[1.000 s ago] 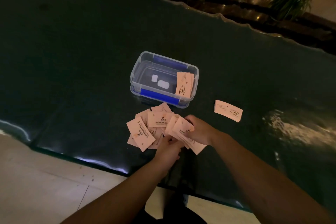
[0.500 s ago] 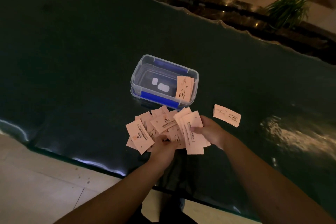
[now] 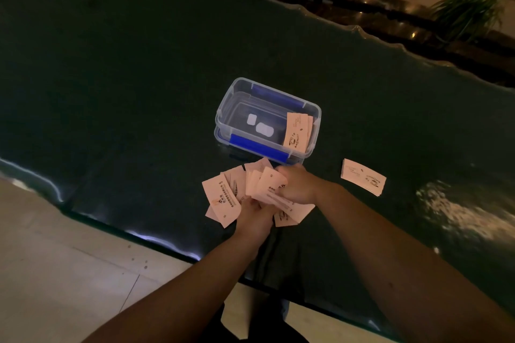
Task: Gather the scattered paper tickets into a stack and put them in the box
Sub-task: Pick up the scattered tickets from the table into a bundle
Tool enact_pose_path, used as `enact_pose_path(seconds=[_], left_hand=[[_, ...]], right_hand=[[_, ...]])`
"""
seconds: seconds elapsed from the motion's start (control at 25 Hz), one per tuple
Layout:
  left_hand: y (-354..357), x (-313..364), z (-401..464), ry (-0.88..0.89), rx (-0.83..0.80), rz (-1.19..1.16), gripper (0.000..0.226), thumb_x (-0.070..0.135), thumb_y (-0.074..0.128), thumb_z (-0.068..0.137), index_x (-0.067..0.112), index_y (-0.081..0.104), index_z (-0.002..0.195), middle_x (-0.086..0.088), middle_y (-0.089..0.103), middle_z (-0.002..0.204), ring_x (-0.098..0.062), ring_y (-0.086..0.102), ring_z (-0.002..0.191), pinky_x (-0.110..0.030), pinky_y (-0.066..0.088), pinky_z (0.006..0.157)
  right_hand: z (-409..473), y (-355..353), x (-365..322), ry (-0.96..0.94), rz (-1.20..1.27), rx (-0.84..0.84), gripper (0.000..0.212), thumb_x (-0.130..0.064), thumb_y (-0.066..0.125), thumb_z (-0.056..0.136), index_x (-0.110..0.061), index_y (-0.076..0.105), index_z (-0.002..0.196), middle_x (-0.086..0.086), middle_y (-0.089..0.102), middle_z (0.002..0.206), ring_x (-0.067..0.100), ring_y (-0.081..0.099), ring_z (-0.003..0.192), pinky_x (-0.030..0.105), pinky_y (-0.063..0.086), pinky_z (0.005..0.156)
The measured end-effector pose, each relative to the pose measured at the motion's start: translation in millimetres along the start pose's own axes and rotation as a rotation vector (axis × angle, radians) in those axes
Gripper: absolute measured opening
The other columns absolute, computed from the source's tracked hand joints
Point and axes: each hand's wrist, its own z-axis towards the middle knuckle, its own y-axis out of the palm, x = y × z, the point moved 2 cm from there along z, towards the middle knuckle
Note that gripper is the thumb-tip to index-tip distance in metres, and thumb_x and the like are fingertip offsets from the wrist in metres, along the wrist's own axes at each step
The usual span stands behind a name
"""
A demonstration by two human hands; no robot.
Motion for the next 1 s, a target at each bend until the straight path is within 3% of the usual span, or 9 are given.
enact_pose_path(seconds=[0.12,0.24,0.36,0.44,0.6,0.68,0.76,0.88,1.0], left_hand=[[0.8,-3.8,-0.6,-0.023,-0.040,0.069,0.016,0.029,0.065,0.096,0.035,0.063,0.111,0.003,0.071,0.115,-0.016,0.066,0.104,-0.041,0.056,0.096],[2.7,-12.3,2.5,-0.044,-0.031,0.124,0.021,0.023,0.071,0.092,0.025,0.066,0.112,0.001,0.072,0.116,-0.016,0.067,0.108,-0.042,0.055,0.100],[4.8,-14.3,2.3,-0.022,-0.032,0.119,0.027,0.009,0.072,0.089,0.024,0.067,0.111,0.003,0.072,0.120,-0.011,0.067,0.109,-0.027,0.054,0.088],[7.9,-13.6,2.8,-0.019,-0.044,0.138,0.032,0.010,0.076,0.087,0.019,0.064,0.114,0.009,0.069,0.117,-0.009,0.063,0.110,-0.030,0.050,0.093],[17.4,-13.4,2.3,-0.058,-0.064,0.105,0.042,0.014,0.081,0.085,0.024,0.054,0.116,0.007,0.065,0.117,-0.008,0.059,0.099,-0.026,0.047,0.082],[19.6,-12.4,0.6,-0.060,-0.049,0.124,0.031,0.014,0.077,0.089,0.029,0.054,0.106,0.007,0.065,0.114,-0.009,0.061,0.100,-0.024,0.048,0.080],[22.4,-11.4,-0.4,-0.034,-0.061,0.161,0.025,0.012,0.070,0.093,0.035,0.060,0.097,0.010,0.068,0.111,-0.012,0.064,0.107,-0.027,0.051,0.087],[27.0,-9.5,-3.0,-0.015,-0.105,0.207,0.026,0.011,0.062,0.095,0.029,0.069,0.113,0.007,0.071,0.118,-0.017,0.065,0.117,-0.033,0.052,0.096],[30.3,-8.1,-2.3,-0.017,-0.196,0.261,0.037,0.016,0.058,0.098,0.025,0.062,0.134,0.002,0.068,0.130,-0.018,0.062,0.120,-0.036,0.051,0.099]], right_hand=[[-5.0,1.9,10.4,-0.020,-0.039,0.058,0.039,-0.024,0.073,0.092,-0.026,0.061,0.130,0.003,0.056,0.142,0.026,0.054,0.133,0.040,0.052,0.092],[-16.7,5.7,32.6,0.058,0.201,0.109,0.041,-0.020,0.075,0.092,-0.029,0.062,0.131,0.000,0.062,0.141,0.024,0.063,0.127,0.036,0.054,0.086],[-31.1,11.1,58.0,0.186,0.396,0.172,0.039,-0.023,0.075,0.094,-0.035,0.057,0.126,-0.001,0.066,0.139,0.008,0.066,0.102,0.029,0.052,0.072],[-38.0,17.3,72.0,0.281,0.505,0.199,0.039,-0.023,0.074,0.095,-0.031,0.056,0.128,0.000,0.067,0.139,0.003,0.062,0.091,0.028,0.048,0.066],[-43.4,29.5,78.1,0.360,0.670,0.260,0.063,-0.018,0.074,0.096,-0.027,0.045,0.151,0.001,0.061,0.148,0.011,0.063,0.103,0.030,0.049,0.070],[-43.5,34.1,74.9,0.375,0.693,0.280,0.072,-0.017,0.073,0.096,-0.029,0.038,0.157,0.002,0.056,0.153,0.019,0.065,0.119,0.034,0.051,0.079],[-43.8,38.1,72.3,0.391,0.682,0.264,0.073,-0.019,0.072,0.096,-0.028,0.037,0.159,0.003,0.053,0.157,0.026,0.059,0.133,0.040,0.049,0.086],[-46.0,41.4,68.0,0.385,0.703,0.249,0.064,-0.023,0.070,0.097,-0.026,0.043,0.155,0.003,0.057,0.152,0.020,0.063,0.118,0.038,0.050,0.084],[-48.8,43.1,59.6,0.351,0.740,0.234,0.060,-0.026,0.073,0.095,-0.027,0.049,0.150,-0.001,0.060,0.146,0.011,0.061,0.102,0.032,0.049,0.074]])
